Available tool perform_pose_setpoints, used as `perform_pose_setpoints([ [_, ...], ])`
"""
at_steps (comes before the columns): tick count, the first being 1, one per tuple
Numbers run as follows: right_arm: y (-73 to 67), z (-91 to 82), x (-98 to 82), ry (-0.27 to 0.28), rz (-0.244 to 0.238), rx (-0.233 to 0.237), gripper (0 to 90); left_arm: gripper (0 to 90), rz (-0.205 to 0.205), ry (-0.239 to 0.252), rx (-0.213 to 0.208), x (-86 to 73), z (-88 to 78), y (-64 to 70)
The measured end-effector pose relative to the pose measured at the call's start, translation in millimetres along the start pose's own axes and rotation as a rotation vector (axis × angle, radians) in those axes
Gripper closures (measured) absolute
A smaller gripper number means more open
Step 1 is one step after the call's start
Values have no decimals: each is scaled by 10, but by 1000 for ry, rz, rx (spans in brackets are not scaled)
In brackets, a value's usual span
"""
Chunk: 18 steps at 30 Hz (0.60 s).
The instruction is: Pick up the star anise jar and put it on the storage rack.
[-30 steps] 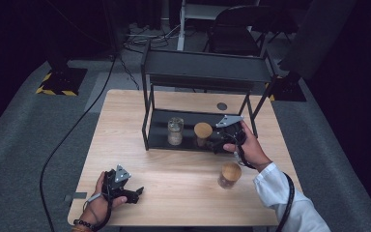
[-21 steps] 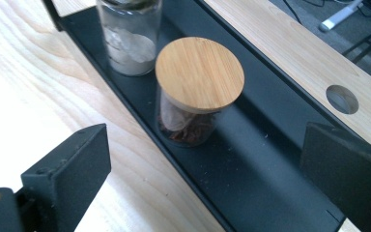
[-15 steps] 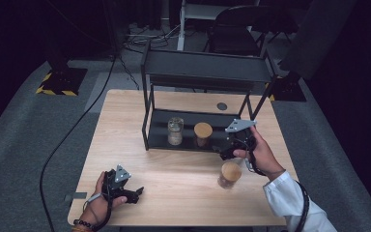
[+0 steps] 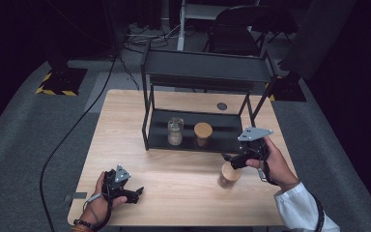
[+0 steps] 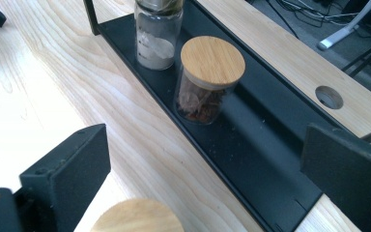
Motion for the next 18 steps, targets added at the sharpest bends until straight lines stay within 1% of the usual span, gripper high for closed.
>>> perform_pose_setpoints([
  [5, -34, -95, -92, 4, -3, 1, 35, 0, 0, 0, 0, 0, 0, 0],
  [12, -99, -212, -253, 7, -21, 0, 35, 0, 0, 0, 0, 0, 0, 0],
  [16, -132, -258, -348, 7, -13, 3, 35, 0, 0, 0, 0, 0, 0, 0],
  [18, -151, -287, -406, 4, -26, -5, 35, 0, 0, 0, 0, 0, 0, 0],
])
Point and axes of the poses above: each handheld gripper's, and its own axes: z roughly forward along the jaws, x roughly out of its top, y roughly to its right, the point moved 2 cm from there along z, roughly forward along the jaws, and after that the axes turned 4 degrees about -x, right-handed, at the moved point
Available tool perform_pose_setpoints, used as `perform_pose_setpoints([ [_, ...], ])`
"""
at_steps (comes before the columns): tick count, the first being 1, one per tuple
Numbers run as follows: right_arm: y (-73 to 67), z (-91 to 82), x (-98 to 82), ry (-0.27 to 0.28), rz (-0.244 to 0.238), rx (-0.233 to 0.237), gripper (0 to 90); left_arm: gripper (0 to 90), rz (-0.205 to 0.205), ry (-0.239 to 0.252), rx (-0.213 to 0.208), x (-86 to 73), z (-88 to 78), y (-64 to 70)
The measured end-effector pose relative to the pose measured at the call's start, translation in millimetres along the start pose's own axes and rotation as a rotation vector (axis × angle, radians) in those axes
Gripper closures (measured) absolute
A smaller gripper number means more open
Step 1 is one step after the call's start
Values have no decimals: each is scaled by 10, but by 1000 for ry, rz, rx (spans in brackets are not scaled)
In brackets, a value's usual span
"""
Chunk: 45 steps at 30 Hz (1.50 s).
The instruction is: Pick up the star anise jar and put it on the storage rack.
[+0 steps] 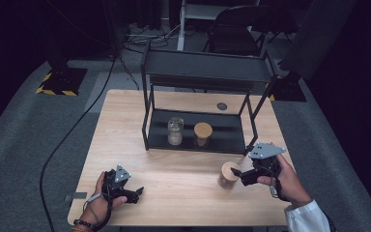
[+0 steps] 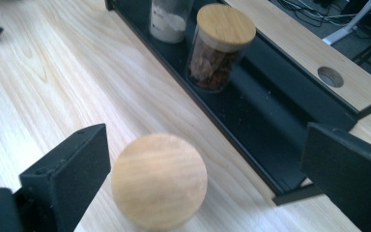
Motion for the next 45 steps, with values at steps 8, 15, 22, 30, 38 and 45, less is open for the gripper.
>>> perform_pose_setpoints([
  [8, -54, -89, -215, -4, 11, -4, 35, 0, 0, 0, 0, 0, 0, 0],
  [15, -29, -147, -430, -14, 1, -48, 35, 0, 0, 0, 0, 0, 0, 0],
  [22, 2, -138, -628, -42, -18, -84, 35, 0, 0, 0, 0, 0, 0, 0],
  [30, 10, -75, -852, -70, -3, -97, 35, 0, 0, 0, 0, 0, 0, 0],
  [38, 43, 14, -1049, -104, 23, -127, 35, 0, 0, 0, 0, 0, 0, 0],
  [45, 78, 107, -1196, -135, 42, -149, 35, 0, 0, 0, 0, 0, 0, 0],
])
Point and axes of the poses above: each handheld gripper's, and its own axes: z roughly forward along the jaws, x roughly out of its top, y roughly to its right, the point moved 2 cm from there along z, roughly forward along the jaws, and after that the axes turned 4 degrees about -x, right-handed, at the moved point
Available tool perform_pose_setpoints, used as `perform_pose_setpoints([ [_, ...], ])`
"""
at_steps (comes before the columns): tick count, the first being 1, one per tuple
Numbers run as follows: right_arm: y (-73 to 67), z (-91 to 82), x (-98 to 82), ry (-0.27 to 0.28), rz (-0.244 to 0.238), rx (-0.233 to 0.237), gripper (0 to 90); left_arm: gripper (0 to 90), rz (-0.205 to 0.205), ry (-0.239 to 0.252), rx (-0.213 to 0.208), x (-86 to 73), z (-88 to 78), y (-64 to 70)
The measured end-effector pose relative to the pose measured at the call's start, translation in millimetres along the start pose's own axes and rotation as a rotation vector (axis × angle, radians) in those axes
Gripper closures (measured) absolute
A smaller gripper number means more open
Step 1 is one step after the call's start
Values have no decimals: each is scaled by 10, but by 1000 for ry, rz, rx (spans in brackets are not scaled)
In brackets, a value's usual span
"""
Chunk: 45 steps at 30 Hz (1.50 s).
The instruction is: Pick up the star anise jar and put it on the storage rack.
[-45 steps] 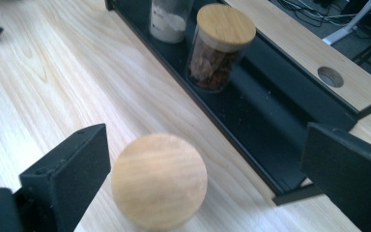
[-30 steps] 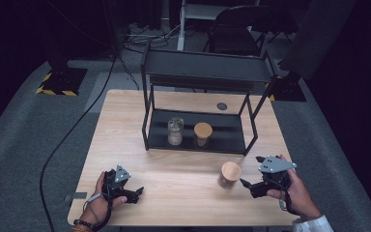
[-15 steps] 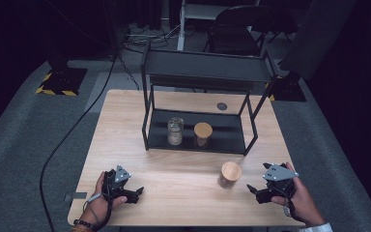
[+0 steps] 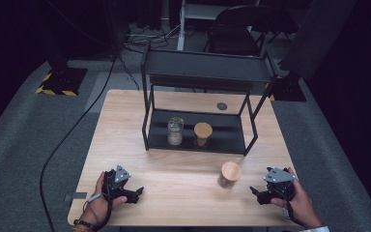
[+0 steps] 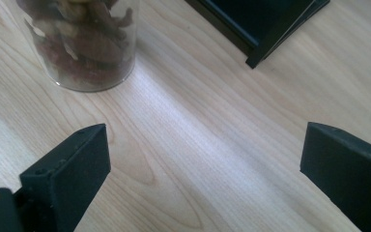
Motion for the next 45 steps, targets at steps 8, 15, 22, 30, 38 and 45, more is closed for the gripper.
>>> perform_pose_setpoints([
  [8, 45, 97, -112, -21, 38, -2, 35, 0, 0, 0, 0, 0, 0, 0],
  [15, 100, 173, -220, -30, 78, 3, 35, 0, 0, 0, -1, 0, 0, 0],
  [22, 137, 234, -296, -45, 112, 9, 32, 0, 0, 0, 0, 0, 0, 0],
  [30, 166, 262, -346, -20, 166, 42, 15, 0, 0, 0, 0, 0, 0, 0],
  [38, 228, 318, -428, 6, 264, 110, 0, 0, 4, -2, -1, -2, -1, -3],
  [45, 228, 319, -428, 6, 264, 110, 0, 0, 4, -2, -1, -2, -1, -3],
])
Point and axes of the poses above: each handheld gripper's, and its own axes: z roughly forward along the jaws, x roughly out of its top, y roughly to its right, the point moved 2 cm from there along z, roughly forward along the jaws, and after that the axes turned 4 degrees about -x, right-handed, at the moved point
